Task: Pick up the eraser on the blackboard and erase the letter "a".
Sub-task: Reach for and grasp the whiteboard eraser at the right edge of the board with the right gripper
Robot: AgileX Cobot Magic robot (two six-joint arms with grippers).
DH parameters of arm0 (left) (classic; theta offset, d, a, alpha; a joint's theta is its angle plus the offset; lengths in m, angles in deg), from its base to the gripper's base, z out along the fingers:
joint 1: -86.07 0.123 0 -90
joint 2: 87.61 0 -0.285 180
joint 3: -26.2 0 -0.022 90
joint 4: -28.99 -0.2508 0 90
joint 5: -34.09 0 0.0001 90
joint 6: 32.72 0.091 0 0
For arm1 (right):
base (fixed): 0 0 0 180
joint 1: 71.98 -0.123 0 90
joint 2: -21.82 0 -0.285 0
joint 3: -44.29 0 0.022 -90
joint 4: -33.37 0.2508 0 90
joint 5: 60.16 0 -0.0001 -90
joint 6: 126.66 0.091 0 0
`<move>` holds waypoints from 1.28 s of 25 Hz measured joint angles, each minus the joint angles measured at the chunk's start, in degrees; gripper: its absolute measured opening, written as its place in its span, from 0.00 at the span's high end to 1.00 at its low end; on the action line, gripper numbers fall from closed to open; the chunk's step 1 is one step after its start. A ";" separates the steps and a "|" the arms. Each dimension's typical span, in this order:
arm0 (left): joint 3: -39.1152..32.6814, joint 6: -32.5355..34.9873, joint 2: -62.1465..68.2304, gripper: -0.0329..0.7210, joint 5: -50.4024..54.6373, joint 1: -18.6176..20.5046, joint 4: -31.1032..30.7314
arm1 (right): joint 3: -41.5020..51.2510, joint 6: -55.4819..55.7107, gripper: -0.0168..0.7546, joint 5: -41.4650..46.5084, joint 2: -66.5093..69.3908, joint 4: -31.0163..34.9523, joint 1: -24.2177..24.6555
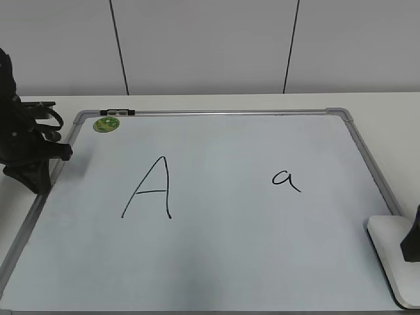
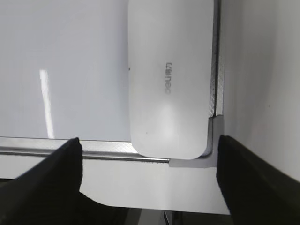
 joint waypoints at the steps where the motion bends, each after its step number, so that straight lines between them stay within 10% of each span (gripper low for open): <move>1: 0.00 0.00 0.00 0.91 0.00 0.00 0.00 | -0.28 -0.13 0.11 -0.24 0.64 0.00 0.00; 32: 0.00 0.00 0.00 0.91 0.09 0.00 0.13 | -6.62 11.73 0.15 -6.56 20.36 -10.42 -5.13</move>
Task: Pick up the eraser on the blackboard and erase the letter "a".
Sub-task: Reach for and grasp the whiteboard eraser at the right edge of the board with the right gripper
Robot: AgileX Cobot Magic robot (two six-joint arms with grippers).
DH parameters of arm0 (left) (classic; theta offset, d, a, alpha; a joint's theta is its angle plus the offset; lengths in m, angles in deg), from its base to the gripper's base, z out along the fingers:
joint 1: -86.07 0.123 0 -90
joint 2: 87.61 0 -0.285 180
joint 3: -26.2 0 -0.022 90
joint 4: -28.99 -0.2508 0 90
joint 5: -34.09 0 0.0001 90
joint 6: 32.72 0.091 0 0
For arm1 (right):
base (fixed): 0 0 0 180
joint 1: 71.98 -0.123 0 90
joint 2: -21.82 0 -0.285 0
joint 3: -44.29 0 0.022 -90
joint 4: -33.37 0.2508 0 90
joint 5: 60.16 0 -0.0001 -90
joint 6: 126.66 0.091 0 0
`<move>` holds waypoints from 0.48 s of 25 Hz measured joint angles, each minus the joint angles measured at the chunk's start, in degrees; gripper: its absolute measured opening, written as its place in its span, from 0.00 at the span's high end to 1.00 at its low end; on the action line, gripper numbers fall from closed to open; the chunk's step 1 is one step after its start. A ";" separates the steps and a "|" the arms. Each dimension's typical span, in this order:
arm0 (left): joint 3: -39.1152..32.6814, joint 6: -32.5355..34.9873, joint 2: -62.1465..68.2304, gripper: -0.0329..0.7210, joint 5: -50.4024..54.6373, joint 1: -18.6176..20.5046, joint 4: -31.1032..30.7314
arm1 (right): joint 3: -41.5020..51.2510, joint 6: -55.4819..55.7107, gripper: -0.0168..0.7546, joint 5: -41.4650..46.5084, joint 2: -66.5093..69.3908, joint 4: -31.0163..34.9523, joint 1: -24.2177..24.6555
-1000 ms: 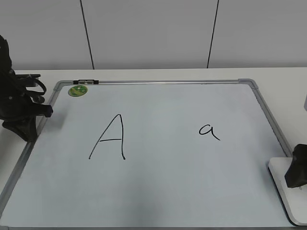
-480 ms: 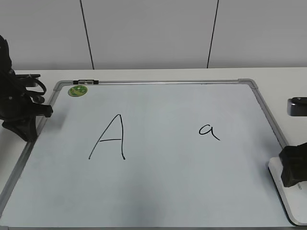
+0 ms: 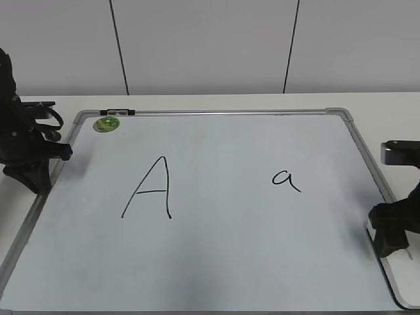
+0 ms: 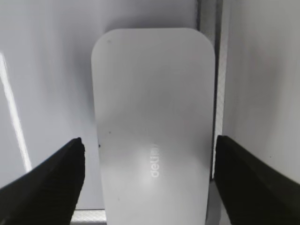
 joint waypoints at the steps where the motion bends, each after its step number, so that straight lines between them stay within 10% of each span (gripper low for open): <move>1: 0.00 0.00 0.00 0.91 0.00 0.00 0.00 | 0.00 0.00 0.15 -0.11 0.31 0.00 0.00; 12: 0.00 0.00 0.00 0.91 0.00 0.00 0.13 | -0.07 0.00 0.27 -0.82 2.91 -0.37 0.00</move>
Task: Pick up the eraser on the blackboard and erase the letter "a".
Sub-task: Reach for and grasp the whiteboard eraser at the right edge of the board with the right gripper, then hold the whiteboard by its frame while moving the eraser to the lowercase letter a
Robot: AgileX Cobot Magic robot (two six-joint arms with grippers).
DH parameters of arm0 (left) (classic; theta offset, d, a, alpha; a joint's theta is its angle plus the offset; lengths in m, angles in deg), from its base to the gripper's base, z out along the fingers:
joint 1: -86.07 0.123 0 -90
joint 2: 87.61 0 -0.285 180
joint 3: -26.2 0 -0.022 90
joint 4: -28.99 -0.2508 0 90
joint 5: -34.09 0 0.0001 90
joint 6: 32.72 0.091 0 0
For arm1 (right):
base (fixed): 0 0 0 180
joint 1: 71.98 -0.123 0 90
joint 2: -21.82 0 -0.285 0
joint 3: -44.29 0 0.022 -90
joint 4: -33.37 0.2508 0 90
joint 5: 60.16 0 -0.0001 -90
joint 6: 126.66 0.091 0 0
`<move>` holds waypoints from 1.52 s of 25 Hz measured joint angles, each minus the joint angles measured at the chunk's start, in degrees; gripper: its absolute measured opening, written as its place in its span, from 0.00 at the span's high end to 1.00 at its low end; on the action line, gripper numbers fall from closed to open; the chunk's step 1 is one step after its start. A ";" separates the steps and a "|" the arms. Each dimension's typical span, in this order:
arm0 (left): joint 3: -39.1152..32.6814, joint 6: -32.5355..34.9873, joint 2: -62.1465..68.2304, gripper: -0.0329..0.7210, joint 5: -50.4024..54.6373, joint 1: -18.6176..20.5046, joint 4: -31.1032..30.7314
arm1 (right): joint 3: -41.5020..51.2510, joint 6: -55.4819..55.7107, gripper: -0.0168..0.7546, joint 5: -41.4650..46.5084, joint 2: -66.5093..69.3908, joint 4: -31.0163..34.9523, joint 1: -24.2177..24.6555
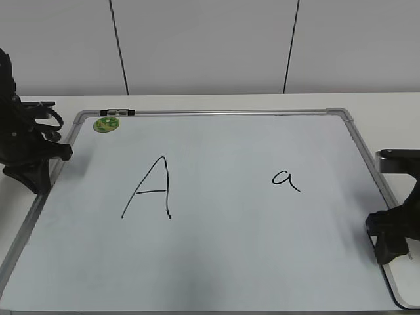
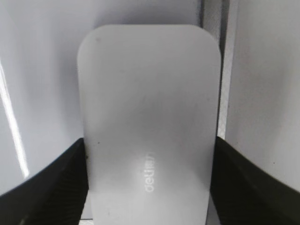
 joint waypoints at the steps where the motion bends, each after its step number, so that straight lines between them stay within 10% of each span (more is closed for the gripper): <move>1: 0.00 0.00 0.00 0.91 0.00 0.00 0.00 | 0.00 0.00 0.28 0.00 0.00 0.00 0.00; 17: 0.00 0.00 0.00 0.91 0.13 0.13 0.27 | -2.99 -0.38 0.30 3.42 0.47 2.11 0.00; 38: 0.00 0.00 0.00 0.91 0.17 0.13 0.62 | -49.33 -3.28 0.30 27.36 26.22 5.53 -0.50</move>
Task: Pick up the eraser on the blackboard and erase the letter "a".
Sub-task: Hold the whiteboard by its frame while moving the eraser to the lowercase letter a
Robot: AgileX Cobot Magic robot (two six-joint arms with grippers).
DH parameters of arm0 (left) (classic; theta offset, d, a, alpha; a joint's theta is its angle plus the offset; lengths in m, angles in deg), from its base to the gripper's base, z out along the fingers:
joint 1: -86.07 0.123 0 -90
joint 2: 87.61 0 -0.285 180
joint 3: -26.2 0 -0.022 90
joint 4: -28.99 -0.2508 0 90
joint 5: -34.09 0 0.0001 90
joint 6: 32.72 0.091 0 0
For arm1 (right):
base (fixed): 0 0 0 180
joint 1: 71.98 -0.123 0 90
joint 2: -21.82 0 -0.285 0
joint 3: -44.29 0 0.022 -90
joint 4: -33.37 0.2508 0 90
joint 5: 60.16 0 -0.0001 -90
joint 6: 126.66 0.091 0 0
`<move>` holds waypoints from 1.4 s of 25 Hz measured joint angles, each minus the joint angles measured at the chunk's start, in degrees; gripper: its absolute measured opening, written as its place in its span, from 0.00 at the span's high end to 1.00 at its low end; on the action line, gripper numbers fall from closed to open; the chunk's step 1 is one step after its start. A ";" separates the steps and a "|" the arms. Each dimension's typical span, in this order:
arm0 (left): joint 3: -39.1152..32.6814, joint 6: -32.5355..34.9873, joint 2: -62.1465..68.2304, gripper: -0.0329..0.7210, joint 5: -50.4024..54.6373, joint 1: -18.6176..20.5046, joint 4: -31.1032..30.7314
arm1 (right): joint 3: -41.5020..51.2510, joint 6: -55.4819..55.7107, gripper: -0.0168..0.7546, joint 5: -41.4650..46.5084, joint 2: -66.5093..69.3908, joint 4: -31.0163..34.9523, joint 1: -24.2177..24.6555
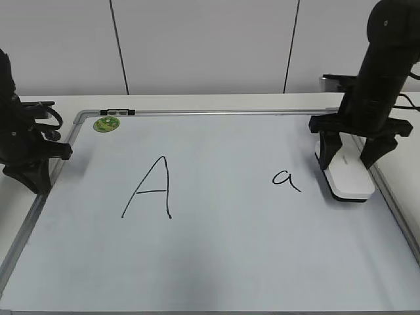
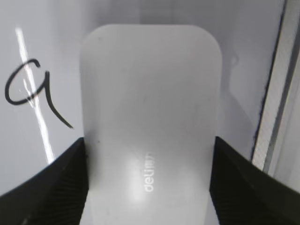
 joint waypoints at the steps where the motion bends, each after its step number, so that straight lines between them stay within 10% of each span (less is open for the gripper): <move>1: 0.00 0.00 0.00 0.91 0.09 0.00 0.00 | -1.09 0.00 0.30 0.00 0.81 0.00 -0.10; 35: 0.02 0.00 0.00 0.91 0.23 0.04 0.00 | -10.84 -1.96 0.30 2.16 10.79 2.06 -17.36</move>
